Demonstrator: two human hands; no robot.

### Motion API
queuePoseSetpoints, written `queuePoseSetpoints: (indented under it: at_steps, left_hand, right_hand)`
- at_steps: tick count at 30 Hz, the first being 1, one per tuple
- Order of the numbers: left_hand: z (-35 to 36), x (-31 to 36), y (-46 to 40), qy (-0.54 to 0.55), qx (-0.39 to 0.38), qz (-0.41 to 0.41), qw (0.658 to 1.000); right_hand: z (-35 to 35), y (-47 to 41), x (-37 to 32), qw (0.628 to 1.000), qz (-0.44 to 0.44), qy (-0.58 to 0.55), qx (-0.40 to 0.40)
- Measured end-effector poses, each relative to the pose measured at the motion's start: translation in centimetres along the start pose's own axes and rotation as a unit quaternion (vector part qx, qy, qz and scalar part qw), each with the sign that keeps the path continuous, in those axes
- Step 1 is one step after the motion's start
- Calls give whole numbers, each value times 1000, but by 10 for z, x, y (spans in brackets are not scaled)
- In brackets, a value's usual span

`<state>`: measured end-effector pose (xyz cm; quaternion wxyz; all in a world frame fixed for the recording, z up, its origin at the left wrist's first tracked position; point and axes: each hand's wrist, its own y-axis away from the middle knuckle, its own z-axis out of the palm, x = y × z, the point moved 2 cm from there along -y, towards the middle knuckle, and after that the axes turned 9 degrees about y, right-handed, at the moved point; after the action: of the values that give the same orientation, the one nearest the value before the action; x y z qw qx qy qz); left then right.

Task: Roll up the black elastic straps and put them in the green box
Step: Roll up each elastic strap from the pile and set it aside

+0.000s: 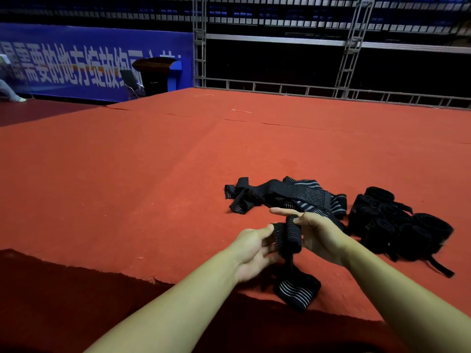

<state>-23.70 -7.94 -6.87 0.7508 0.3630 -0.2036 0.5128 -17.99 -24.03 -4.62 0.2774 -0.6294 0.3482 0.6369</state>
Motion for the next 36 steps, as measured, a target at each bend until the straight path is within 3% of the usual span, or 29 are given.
queuePoseSetpoints:
  at_steps: [4,6,8,11,13,15,18,20,24,30,36]
  left_hand:
    - [-15,16,0,3,37,40,999]
    - [-22,22,-1,-44,42,57,997]
    - [-26,27,1,-134,47,82,986]
    - [-31,43,4,-317,109,176,926]
    - [-32,54,7,-366,133,222,894]
    - [-32,60,6,-370,125,230,892]
    - [-31,64,8,-325,98,241,909]
    - [-35,68,9,-348,97,270,893]
    - [-39,70,11,-313,86,309,894]
    - [-50,77,13,-293,55,261,918]
    - [-80,102,18,-294,191,321,880]
  right_hand:
    - [-9,5,6,998,13,13,55]
    - [-14,7,8,990,16,114,82]
    - [-16,8,6,959,18,270,89]
    - [-12,4,2,900,-13,414,133]
    - [-10,0,0,882,-39,443,159]
    - [-1,-2,-3,886,-34,435,157]
    - [13,0,-9,930,6,340,140]
    - [22,-3,-10,953,22,276,125]
    - [33,-19,0,957,27,255,133]
    - [52,-36,11,992,30,115,50]
    - [37,-23,6,982,40,185,-5]
